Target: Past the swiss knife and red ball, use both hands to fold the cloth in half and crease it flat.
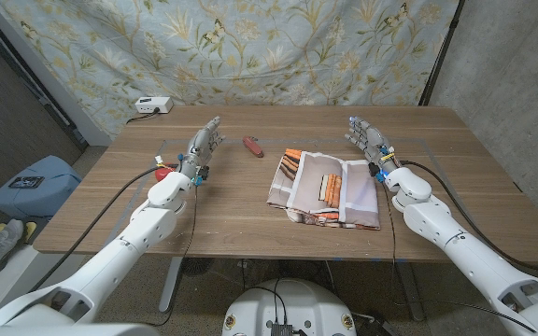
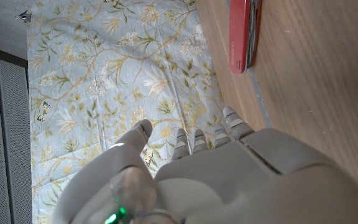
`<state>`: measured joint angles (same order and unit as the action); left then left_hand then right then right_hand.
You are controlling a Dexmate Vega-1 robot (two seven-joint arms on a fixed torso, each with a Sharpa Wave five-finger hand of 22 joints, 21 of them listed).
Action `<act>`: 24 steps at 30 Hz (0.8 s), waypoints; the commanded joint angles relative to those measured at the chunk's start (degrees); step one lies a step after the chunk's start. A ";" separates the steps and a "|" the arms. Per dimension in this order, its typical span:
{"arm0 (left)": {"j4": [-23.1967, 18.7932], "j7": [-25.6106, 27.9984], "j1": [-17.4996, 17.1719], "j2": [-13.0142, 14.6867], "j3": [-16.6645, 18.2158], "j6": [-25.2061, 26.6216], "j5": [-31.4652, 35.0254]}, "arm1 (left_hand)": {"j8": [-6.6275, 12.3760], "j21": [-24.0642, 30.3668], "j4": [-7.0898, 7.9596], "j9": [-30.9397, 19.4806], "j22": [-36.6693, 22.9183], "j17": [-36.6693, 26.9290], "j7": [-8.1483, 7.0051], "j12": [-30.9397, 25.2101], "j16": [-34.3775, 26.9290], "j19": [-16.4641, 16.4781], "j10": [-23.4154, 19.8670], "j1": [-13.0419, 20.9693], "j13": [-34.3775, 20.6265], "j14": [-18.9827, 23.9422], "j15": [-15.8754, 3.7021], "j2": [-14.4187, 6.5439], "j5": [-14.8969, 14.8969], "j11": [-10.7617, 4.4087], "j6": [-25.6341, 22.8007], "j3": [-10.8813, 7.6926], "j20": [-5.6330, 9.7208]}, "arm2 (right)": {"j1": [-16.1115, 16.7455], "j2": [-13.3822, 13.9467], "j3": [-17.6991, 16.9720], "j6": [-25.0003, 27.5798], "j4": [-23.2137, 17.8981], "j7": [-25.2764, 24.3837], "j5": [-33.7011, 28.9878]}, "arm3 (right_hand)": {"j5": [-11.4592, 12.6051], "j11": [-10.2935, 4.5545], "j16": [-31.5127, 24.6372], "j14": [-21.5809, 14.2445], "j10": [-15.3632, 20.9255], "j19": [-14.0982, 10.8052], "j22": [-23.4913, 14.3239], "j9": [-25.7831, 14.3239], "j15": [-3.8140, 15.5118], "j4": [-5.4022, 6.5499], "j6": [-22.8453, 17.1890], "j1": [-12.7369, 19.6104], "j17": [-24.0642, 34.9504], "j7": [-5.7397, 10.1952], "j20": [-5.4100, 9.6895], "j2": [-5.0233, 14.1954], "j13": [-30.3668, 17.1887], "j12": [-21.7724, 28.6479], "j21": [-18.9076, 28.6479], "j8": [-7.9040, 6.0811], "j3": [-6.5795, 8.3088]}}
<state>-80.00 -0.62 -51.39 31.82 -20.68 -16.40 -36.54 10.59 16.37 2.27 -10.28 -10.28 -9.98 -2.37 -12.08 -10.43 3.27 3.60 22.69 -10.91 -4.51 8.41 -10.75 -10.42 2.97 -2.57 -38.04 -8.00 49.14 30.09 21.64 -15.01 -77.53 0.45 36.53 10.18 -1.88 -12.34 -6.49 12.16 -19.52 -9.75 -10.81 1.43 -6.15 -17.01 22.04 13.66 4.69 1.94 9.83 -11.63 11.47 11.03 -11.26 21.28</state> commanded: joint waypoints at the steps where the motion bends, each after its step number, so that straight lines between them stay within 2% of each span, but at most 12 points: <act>1: -6.51 0.85 -2.79 2.85 -0.07 1.41 1.49 | 0.34 0.05 -0.75 -0.13 -0.09 -0.06 -0.14 -0.26 -0.15 0.27 0.14 0.78 -0.19 -0.31 0.31 0.14 -0.43 -0.45 -0.58 -0.27 -0.27 | 0.83 0.73 0.04 0.71 -1.97 -1.10 -0.62 | 0.42 0.11 -0.42 -0.37 0.38 -0.44 -0.19 -0.23 0.04 -0.01 -0.42 0.49 0.10 -0.04 -0.15 -0.09 -0.10 0.22 0.28 -0.30 0.43; 12: -10.08 0.06 -4.34 5.13 -0.16 2.29 2.15 | 0.34 -0.08 -1.53 -0.11 -0.06 0.01 -0.27 -0.18 -0.13 0.50 0.19 1.33 -0.16 -0.13 0.07 0.31 -0.59 -0.69 -0.89 -0.44 0.00 | 1.82 1.34 -0.21 0.48 -3.25 -1.75 -1.06 | 0.43 0.08 -0.42 -0.33 0.41 -0.37 -0.19 -0.24 -0.04 -0.09 -0.45 0.54 0.01 -0.05 -0.21 -0.12 -0.10 0.22 0.25 -0.26 0.48; 24: -17.86 -0.37 -8.39 11.72 1.30 5.69 3.15 | 0.13 -0.34 -2.62 -0.09 -0.02 0.07 -0.55 0.01 0.09 0.59 0.55 2.01 -0.12 -0.47 -0.12 0.68 -0.73 -1.07 -0.63 -0.49 0.32 | 2.10 2.85 -0.97 1.32 -4.90 -2.43 -1.40 | 0.44 0.26 -0.42 -0.29 0.37 -0.30 -0.19 -0.24 -0.08 -0.15 -0.39 0.57 -0.07 -0.09 -0.24 -0.16 -0.09 0.19 0.23 -0.19 0.52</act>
<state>-91.54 -0.78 -56.52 38.35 -20.42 -13.05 -34.69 10.59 16.08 0.12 -10.27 -10.12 -9.86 -2.87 -12.08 -10.42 3.49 4.01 23.92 -10.92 -4.73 8.18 -10.03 -10.82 2.14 -3.08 -38.56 -7.78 50.94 31.87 21.20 -14.29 -81.18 -1.43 35.49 10.41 -1.87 -12.33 -6.48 12.14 -19.72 -9.74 -10.80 1.42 -6.40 -17.00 22.03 13.57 4.69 1.73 9.83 -11.63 11.46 11.03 -11.26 21.52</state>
